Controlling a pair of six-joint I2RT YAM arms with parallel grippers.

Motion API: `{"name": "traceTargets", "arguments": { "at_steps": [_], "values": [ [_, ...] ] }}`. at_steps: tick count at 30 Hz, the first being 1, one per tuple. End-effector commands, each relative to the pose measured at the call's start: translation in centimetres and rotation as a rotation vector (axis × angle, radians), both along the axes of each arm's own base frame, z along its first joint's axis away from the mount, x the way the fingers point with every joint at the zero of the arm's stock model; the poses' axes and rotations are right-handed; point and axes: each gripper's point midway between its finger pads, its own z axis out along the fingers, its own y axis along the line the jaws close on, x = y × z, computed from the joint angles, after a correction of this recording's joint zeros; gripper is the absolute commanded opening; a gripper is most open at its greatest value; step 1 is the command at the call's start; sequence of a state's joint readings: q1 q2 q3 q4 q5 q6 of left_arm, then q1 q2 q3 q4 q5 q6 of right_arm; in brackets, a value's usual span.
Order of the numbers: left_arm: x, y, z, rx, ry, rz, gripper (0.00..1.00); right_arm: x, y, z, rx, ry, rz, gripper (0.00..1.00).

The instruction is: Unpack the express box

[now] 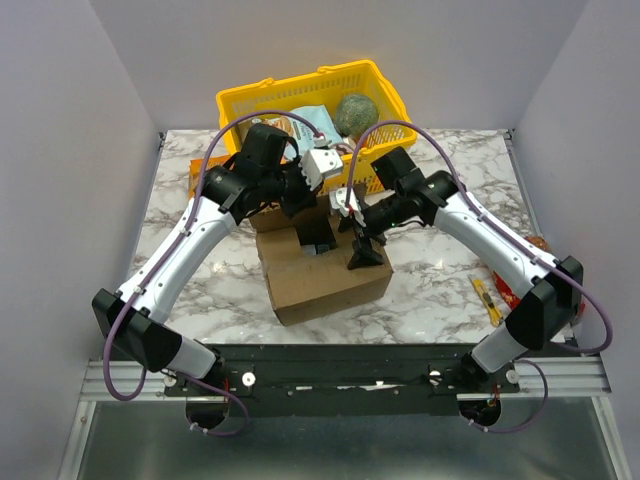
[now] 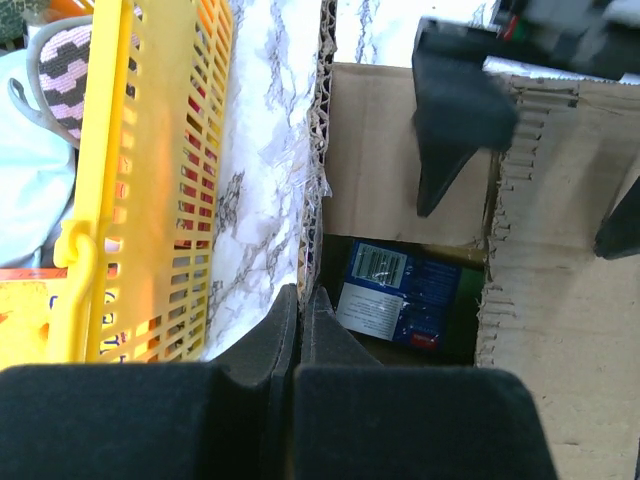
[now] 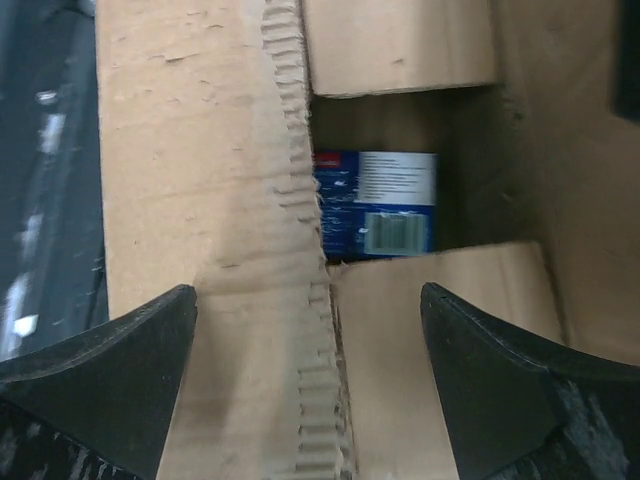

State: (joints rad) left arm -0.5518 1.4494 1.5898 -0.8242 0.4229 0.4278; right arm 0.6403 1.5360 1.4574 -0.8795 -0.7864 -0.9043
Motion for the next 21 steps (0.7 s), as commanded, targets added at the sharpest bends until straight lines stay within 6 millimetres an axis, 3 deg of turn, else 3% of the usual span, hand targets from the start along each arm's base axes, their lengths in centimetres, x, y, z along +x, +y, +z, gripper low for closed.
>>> {"name": "traceTargets", "arguments": {
  "at_steps": [1,10,12,13,15,16,17,19,20,21],
  "values": [
    [0.0,-0.5,2.0,-0.083,0.004,0.025,0.00,-4.1,-1.5,-0.5,-0.106,0.217,0.095,0.98],
    [2.6,0.4,1.3,-0.085,0.015,0.126,0.00,-7.9,-5.6,1.4,-0.233,0.281,0.120,0.82],
    [2.7,0.4,0.9,-0.090,0.032,0.134,0.00,-8.3,-6.1,2.0,-0.211,0.214,0.137,0.82],
    [2.6,0.4,0.5,-0.090,0.045,0.141,0.00,-8.3,-6.2,3.4,-0.158,0.127,0.131,0.81],
    [2.6,0.4,0.3,-0.101,0.067,0.148,0.00,-8.2,-7.1,2.5,-0.173,0.058,0.109,0.81],
    [2.7,0.5,0.1,-0.115,0.088,0.165,0.00,-8.1,-7.1,3.7,-0.123,-0.050,0.100,0.81],
    [2.8,0.6,0.0,-0.121,0.096,0.177,0.00,-8.5,-7.7,1.9,-0.147,-0.054,0.108,0.80],
    [3.1,1.0,0.0,-0.136,0.112,0.201,0.00,-8.0,-8.2,1.2,-0.144,-0.169,0.095,0.80],
    [3.2,1.1,-0.1,-0.144,0.128,0.219,0.00,-8.4,-8.9,2.0,-0.113,-0.249,0.093,0.80],
    [3.3,1.2,-0.1,-0.152,0.137,0.227,0.00,-8.7,-9.6,0.2,-0.137,-0.258,0.090,0.80]
  ]
}}
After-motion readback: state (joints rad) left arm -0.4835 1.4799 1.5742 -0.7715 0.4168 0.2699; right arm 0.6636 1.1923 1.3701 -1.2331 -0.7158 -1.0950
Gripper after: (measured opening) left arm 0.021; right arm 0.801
